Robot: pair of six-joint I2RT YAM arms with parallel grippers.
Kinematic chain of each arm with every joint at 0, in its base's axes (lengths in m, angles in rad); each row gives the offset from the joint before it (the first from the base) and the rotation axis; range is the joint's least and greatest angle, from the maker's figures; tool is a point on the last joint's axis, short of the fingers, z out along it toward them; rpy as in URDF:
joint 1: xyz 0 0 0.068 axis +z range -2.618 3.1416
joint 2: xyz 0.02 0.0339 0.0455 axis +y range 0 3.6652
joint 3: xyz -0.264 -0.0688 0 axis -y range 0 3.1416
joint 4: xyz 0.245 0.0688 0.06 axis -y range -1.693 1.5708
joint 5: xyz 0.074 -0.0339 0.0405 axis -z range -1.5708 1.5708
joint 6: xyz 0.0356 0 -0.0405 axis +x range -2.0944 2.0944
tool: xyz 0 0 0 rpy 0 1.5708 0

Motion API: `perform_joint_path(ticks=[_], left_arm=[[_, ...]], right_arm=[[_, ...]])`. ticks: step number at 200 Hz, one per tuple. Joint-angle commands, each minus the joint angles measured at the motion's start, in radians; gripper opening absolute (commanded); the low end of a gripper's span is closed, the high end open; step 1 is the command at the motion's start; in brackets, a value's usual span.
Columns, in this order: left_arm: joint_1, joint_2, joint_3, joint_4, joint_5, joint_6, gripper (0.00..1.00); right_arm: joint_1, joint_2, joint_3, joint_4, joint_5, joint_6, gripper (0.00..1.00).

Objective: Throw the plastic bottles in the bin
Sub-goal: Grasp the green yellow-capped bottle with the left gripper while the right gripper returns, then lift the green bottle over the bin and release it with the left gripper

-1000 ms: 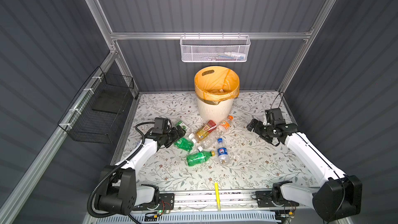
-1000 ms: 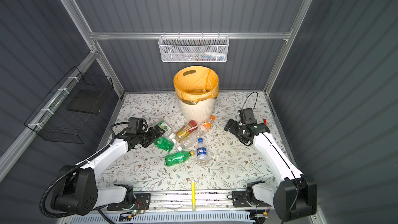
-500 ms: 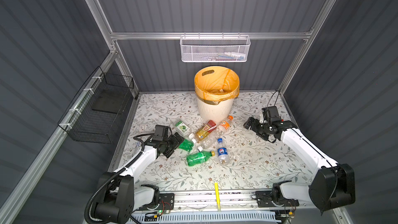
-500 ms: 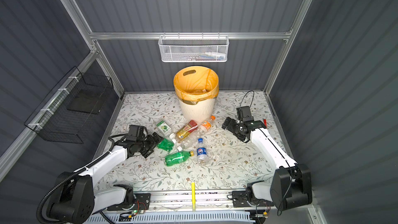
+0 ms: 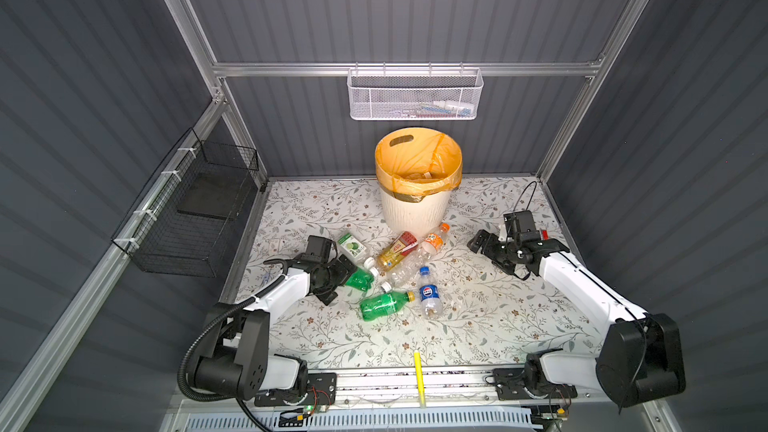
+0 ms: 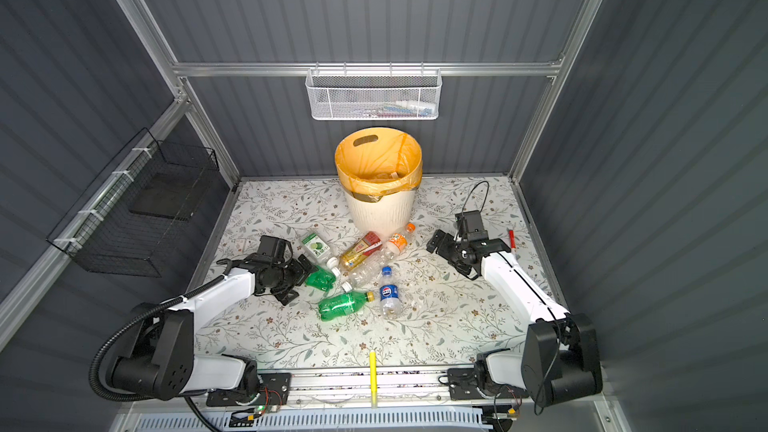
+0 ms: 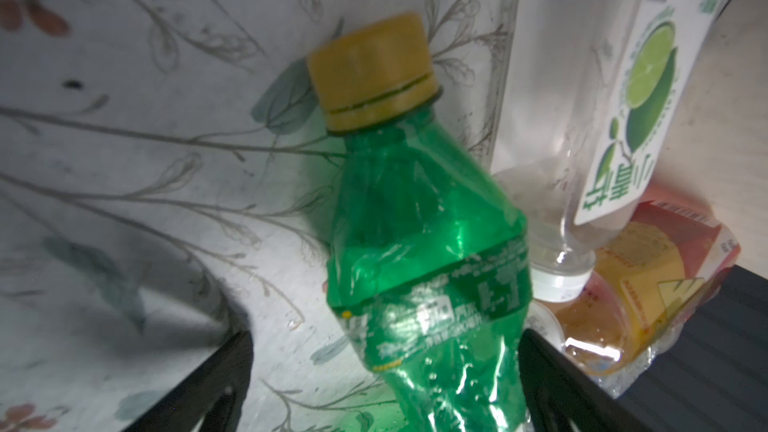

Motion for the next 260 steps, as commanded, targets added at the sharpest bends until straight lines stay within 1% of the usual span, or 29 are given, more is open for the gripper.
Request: perform_joint_path(ticks=[1, 21, 35, 43, 59, 85, 108, 132, 155, 160, 180, 192, 203, 218, 260], left_arm=[[-0.007, 0.045, 0.055, -0.039, -0.029, -0.012, 0.99], [-0.010, 0.109, 0.087, -0.048, -0.043, 0.022, 0.99], [-0.012, 0.148, 0.103, -0.051, -0.046, 0.054, 0.97], [-0.012, 0.163, 0.106, -0.058, -0.051, 0.072, 0.95], [-0.012, 0.181, 0.112, -0.080, -0.061, 0.108, 0.89], [-0.012, 0.158, 0.098, -0.131, -0.085, 0.158, 0.78], [-0.007, 0.114, 0.075, -0.172, -0.111, 0.207, 0.71], [0.044, 0.090, 0.060, -0.223, -0.114, 0.294, 0.68], [0.096, 0.085, 0.090, -0.292, -0.146, 0.412, 0.69], [0.099, 0.088, 0.100, -0.303, -0.154, 0.435, 0.72], [0.102, 0.109, 0.140, -0.340, -0.162, 0.488, 0.89], [0.102, 0.110, 0.150, -0.333, -0.140, 0.492, 0.92], [0.102, 0.104, 0.155, -0.323, -0.118, 0.489, 0.93], [0.102, 0.089, 0.149, -0.307, -0.094, 0.480, 0.88], [0.102, 0.059, 0.097, -0.269, -0.058, 0.457, 0.68]], right_arm=[[-0.001, 0.008, -0.022, 0.044, -0.028, 0.015, 0.99], [-0.002, 0.022, -0.029, 0.056, -0.040, 0.015, 0.99], [-0.005, 0.028, -0.032, 0.056, -0.047, 0.013, 0.99], [-0.008, 0.031, -0.032, 0.083, -0.049, 0.012, 0.99], [-0.014, 0.035, -0.034, 0.085, -0.052, 0.010, 0.99], [-0.023, 0.034, -0.040, 0.084, -0.053, 0.011, 0.99], [-0.026, 0.039, -0.035, 0.078, -0.053, 0.012, 0.99], [-0.026, 0.043, -0.028, 0.074, -0.063, 0.016, 0.99], [-0.026, 0.039, -0.027, 0.068, -0.063, 0.017, 0.99], [-0.026, 0.039, -0.025, 0.067, -0.062, 0.016, 0.99], [-0.026, 0.035, -0.020, 0.066, -0.057, 0.012, 0.99], [-0.026, 0.032, -0.020, 0.040, -0.057, 0.013, 0.99], [-0.026, 0.030, -0.018, 0.035, -0.058, 0.016, 0.99], [-0.026, 0.029, -0.017, 0.034, -0.058, 0.020, 0.99], [-0.026, 0.026, -0.011, 0.022, -0.057, 0.026, 0.99]])
